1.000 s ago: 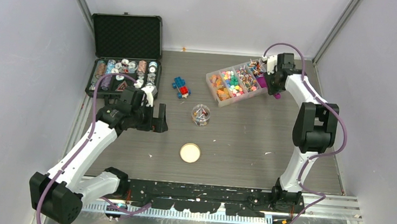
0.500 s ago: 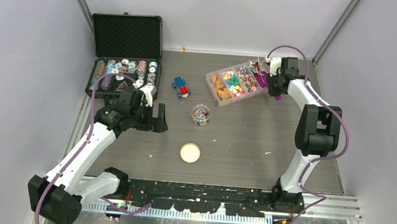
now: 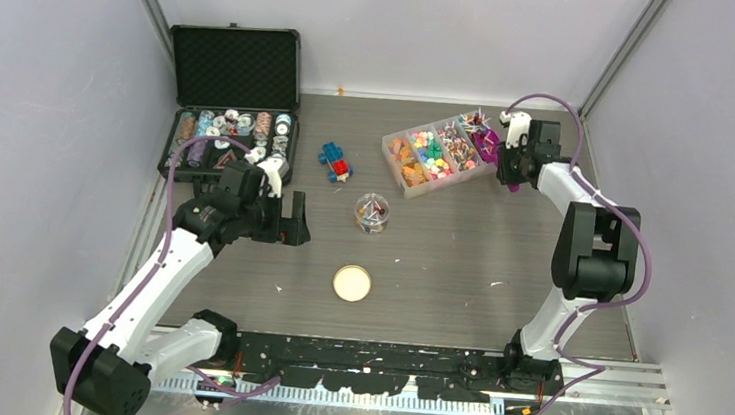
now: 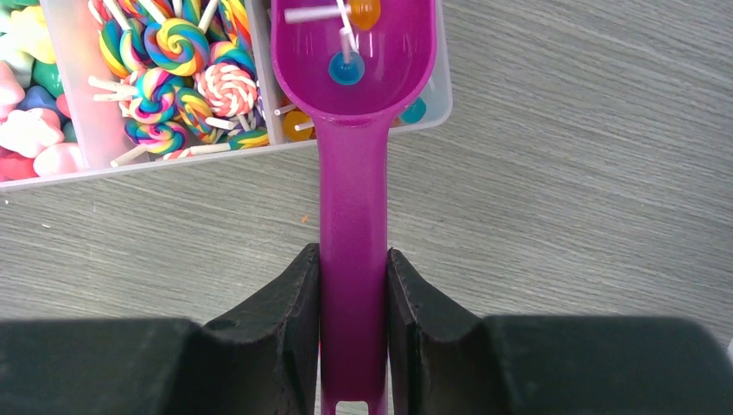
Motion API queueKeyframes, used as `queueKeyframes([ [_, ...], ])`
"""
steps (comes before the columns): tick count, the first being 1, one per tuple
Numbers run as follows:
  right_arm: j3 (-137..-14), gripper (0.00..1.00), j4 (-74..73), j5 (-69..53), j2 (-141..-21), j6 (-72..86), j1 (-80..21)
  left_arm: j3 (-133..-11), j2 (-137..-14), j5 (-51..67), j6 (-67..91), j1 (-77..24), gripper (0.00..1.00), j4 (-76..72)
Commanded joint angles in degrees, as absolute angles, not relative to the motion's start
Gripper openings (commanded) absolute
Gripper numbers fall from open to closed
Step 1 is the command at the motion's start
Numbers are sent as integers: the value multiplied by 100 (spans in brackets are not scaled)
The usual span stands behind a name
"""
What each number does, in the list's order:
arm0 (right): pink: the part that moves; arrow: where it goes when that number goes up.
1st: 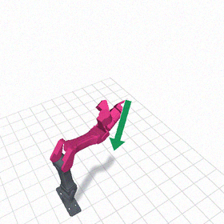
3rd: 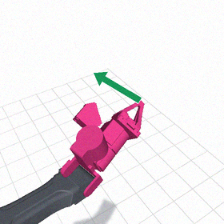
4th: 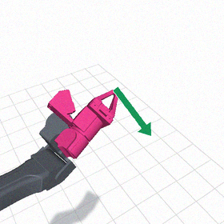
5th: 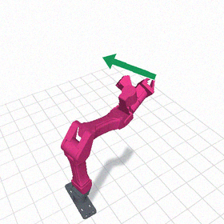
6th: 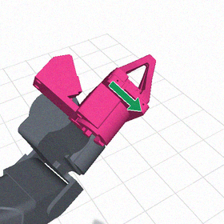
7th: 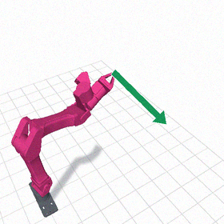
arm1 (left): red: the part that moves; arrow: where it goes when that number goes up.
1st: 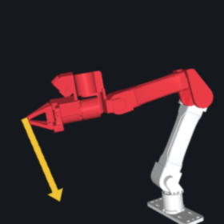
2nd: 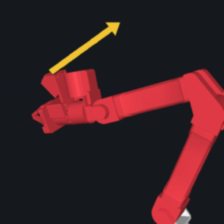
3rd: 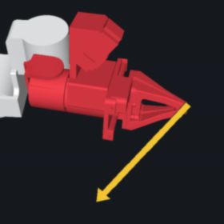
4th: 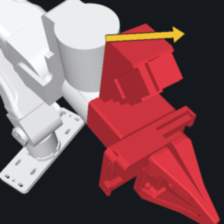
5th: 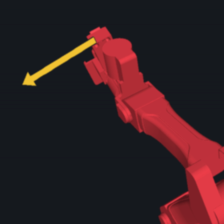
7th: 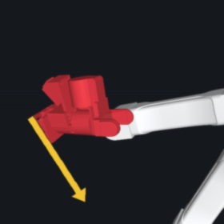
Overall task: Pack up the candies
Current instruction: Scoop the fake candies from the storage box.
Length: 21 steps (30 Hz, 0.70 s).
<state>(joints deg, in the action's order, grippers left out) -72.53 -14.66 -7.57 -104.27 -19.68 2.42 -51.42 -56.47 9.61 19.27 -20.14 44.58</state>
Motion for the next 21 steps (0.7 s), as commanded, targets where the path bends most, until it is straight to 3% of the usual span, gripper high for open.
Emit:
queueKeyframes([
  [1, -7032, 0, -1256, -809, -10101, -1788, 342, -5251, -5524, 935, 1951, -2030, 100, 4351],
  [21, -6732, 1, -1284, -726, -9241, -1834, 352, -5238, -5392, 852, 1951, -2031, 100, 4318],
])
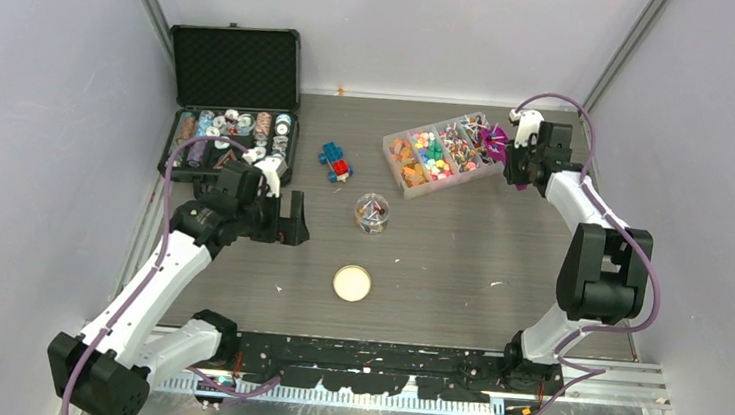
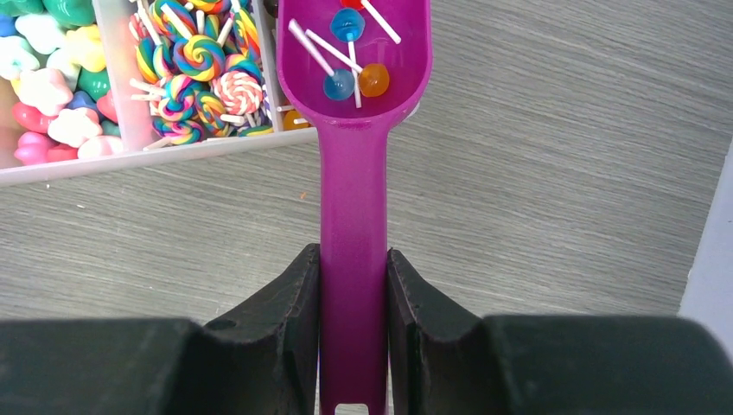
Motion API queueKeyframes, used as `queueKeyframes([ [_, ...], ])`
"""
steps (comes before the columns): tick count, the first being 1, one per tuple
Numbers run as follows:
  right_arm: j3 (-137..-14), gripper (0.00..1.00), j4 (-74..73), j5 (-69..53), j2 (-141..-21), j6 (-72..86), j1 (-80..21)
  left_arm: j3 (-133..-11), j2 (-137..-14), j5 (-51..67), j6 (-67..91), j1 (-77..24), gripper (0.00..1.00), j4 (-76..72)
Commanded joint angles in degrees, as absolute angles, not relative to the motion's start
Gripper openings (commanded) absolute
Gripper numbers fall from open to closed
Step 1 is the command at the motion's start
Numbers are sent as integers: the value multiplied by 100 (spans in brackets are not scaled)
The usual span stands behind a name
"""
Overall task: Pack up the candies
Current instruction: Scoop the fake candies from the storage box.
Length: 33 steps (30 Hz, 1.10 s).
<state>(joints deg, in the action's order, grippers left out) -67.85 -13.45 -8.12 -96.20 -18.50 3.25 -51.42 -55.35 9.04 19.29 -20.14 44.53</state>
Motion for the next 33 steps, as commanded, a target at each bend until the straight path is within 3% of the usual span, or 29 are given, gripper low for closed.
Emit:
queueKeyframes([
  [1, -6708, 1, -1277, -741, -9195, -1834, 352, -5238, -5388, 853, 1951, -2035, 100, 4319],
  [33, -6336, 0, -1377, -1282, -7236, -1310, 116, -5251, -5067, 584, 1873, -2030, 100, 4306],
])
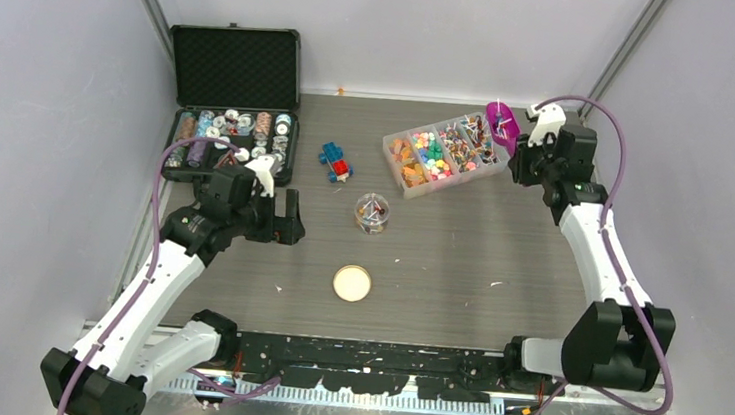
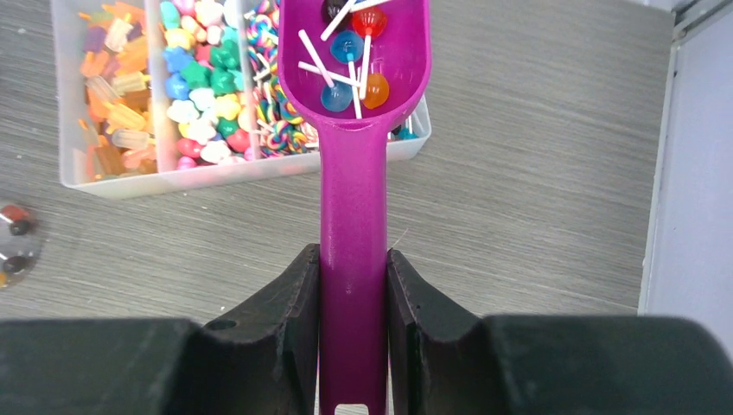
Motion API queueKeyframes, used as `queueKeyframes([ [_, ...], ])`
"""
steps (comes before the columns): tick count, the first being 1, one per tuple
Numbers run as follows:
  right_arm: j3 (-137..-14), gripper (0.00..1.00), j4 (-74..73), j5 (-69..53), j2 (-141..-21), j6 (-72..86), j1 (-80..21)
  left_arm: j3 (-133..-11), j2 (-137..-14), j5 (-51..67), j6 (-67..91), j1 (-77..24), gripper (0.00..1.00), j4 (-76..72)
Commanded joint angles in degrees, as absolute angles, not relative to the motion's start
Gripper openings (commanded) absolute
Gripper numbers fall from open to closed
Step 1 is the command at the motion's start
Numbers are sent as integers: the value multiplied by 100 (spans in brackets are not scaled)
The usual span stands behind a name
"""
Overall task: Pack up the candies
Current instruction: Scoop the fake candies from the storage box, then place the fake candies in the packing bottle.
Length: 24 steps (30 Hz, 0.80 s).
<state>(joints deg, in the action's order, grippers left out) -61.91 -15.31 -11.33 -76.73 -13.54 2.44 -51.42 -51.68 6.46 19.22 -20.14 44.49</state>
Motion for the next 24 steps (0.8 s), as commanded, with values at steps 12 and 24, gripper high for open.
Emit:
queueKeyframes([
  [12, -6648, 0, -2187, -586, -7005, -1697, -1405, -5262, -5019, 528, 1854, -2026, 100, 4302],
  [24, -7008, 1, -3486, -174, -7249, -2191, -3095, -5251, -5020, 554, 1837, -2030, 100, 4297],
])
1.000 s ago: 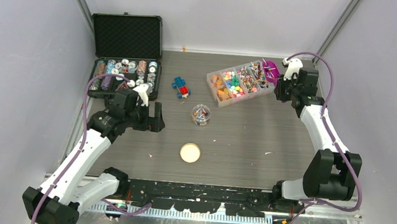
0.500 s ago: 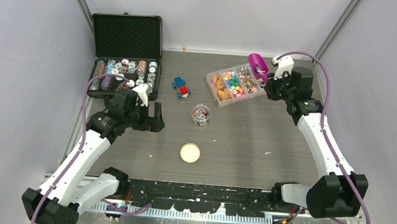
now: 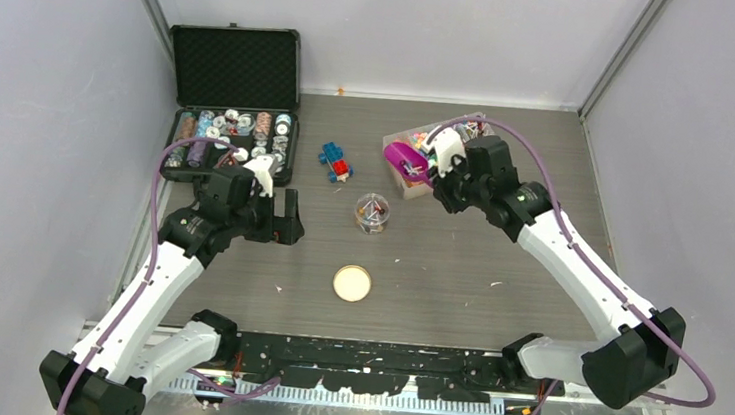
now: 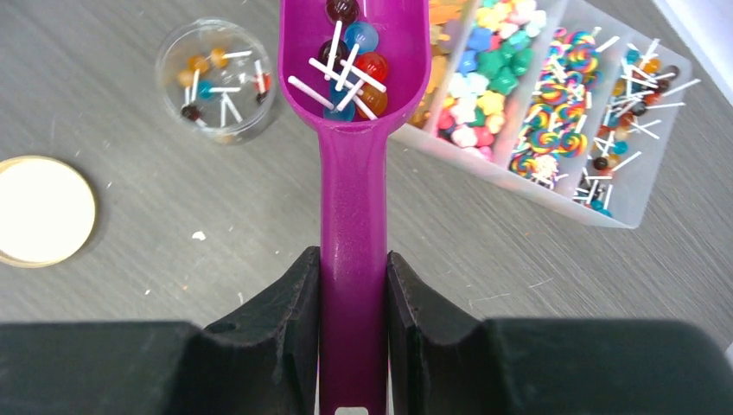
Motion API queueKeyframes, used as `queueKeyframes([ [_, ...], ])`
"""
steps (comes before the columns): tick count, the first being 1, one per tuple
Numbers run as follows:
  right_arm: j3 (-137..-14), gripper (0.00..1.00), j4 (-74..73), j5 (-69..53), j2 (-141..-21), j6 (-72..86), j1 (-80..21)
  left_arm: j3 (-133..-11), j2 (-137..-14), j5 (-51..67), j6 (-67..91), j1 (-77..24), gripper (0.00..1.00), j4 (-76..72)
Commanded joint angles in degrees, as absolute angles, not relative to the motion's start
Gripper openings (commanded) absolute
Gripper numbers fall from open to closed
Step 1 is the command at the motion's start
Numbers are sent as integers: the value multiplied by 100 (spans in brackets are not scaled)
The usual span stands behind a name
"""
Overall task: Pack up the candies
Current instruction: Place the fake candies in the packing bottle.
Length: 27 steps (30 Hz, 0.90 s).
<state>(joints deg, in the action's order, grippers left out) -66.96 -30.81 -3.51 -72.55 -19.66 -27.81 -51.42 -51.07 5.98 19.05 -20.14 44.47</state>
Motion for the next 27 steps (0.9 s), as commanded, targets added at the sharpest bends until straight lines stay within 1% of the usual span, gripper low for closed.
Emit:
queueKeyframes([
  [1, -7017, 0, -3577, -136, -7254, -2221, -3202, -5256, -5020, 559, 1841, -2030, 100, 4292],
  [6, -7098, 0, -4132, 230, -7345, -2317, -3595, -5247, -4997, 570, 1845, -2035, 100, 4294],
  [16, -7348, 0, -4916, 359, -7583, -2274, -3923, -5231, -4976, 619, 1845, -2048, 100, 4290],
  [27, -7572, 0, -5152, 569, -7829, -2212, -4137, -5203, -4933, 624, 1838, -2061, 100, 4297],
])
